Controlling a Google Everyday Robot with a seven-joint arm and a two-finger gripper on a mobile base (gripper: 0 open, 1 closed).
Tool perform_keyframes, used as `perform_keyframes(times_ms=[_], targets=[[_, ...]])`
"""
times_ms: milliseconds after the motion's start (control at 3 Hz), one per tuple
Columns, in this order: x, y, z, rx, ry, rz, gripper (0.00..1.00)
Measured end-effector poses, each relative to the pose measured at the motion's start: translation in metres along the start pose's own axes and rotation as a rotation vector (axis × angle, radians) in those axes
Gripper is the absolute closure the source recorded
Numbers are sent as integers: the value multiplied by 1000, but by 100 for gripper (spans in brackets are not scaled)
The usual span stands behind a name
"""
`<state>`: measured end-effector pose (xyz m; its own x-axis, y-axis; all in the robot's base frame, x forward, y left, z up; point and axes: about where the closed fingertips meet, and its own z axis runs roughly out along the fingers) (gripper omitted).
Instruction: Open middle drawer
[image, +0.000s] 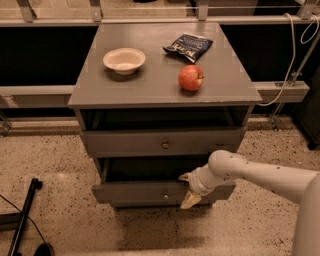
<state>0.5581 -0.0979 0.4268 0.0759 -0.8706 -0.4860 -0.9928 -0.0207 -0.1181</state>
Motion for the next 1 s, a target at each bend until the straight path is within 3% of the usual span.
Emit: perform_keyframes(times_ms=[333, 667, 1000], targets=[[-2, 26, -15, -20, -27, -16, 53], [-4, 42, -29, -30, -67, -30, 58], [-12, 44, -53, 12, -97, -39, 54]])
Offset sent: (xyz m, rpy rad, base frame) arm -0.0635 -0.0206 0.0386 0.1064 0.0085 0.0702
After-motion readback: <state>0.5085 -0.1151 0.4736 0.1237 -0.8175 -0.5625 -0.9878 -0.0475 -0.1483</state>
